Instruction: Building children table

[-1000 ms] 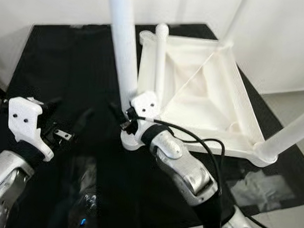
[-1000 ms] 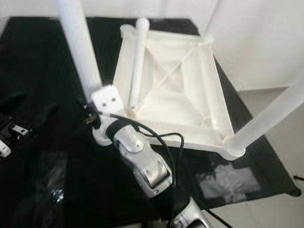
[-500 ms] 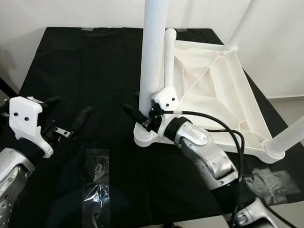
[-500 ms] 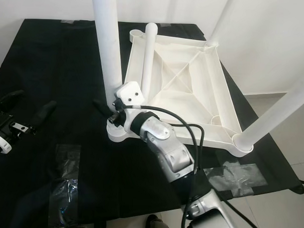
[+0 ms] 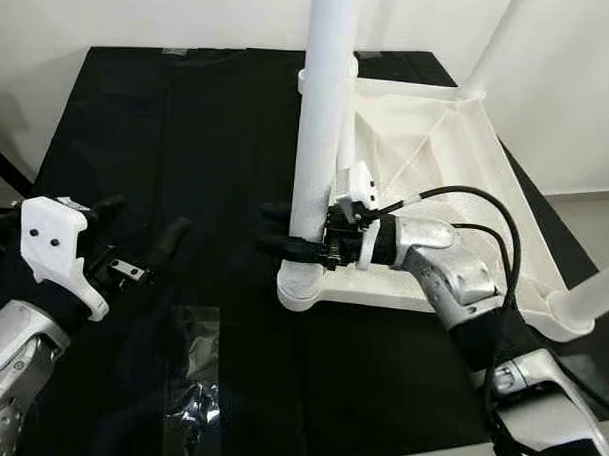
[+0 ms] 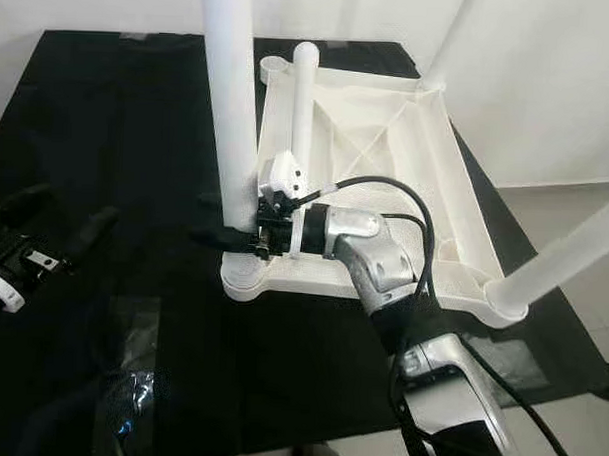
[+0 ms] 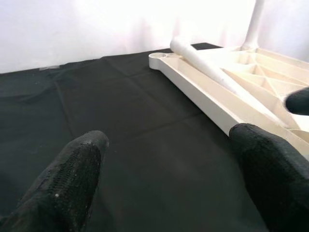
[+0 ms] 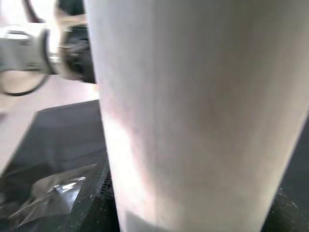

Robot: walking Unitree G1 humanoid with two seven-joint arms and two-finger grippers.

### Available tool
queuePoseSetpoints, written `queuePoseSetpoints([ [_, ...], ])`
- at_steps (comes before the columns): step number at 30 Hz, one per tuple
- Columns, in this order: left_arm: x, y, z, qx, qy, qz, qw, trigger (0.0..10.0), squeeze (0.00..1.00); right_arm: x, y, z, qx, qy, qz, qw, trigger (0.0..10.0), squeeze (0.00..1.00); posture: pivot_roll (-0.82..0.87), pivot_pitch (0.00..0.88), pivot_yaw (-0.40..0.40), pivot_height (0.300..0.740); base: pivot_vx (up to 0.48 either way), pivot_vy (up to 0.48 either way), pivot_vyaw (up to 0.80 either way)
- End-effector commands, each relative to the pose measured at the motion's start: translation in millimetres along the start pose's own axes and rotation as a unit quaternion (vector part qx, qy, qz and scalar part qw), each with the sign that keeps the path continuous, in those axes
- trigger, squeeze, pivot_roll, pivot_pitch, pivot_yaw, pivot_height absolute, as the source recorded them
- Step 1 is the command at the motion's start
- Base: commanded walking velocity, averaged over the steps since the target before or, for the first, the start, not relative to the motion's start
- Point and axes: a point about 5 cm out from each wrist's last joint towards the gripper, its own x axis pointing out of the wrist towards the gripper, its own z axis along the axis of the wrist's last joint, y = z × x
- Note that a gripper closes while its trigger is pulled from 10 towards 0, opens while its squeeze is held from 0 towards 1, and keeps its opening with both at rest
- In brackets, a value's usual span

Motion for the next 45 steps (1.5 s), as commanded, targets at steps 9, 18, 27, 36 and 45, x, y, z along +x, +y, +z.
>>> queuePoseSetpoints([
  [9, -9.6, -3.7, 14, 0.022, 0.012, -0.022, 0.999, 10.0, 0.0, -6.7, -10.5, 11, -0.033, 0.041, 0.105, 0.993, 10.0, 0.0, 0.13, 0.361, -0.029, 0.74, 0.0, 0.0, 0.0],
  [18, -14.2, -5.5, 20, 0.034, 0.022, -0.033, 0.999, 10.0, 0.0, 2.1, -10.3, 20, -0.065, 0.071, 0.189, 0.977, 10.0, 0.0, 0.13, 0.385, -0.023, 0.74, 0.0, 0.0, 0.0],
  [27, -16.1, -7.1, 23, 0.037, 0.029, -0.038, 0.998, 10.0, 0.0, 16.4, -2.5, 20, -0.077, 0.089, 0.236, 0.965, 10.0, 0.0, 0.13, 0.392, -0.028, 0.74, 0.0, 0.0, 0.0],
  [36, -17.1, -7.7, 24, 0.031, 0.031, -0.04, 0.998, 10.0, 0.0, 21.3, -3.1, 10, -0.067, 0.08, 0.228, 0.968, 10.0, 0.0, 0.12, 0.399, -0.034, 0.74, 0.0, 0.0, 0.0],
  [45, -16.0, -8.9, 23, 0.024, 0.028, -0.037, 0.999, 10.0, 0.0, 17.6, -4.4, -2, -0.059, 0.092, 0.15, 0.983, 10.0, 0.0, 0.07, 0.391, -0.067, 0.74, 0.0, 0.0, 0.0],
])
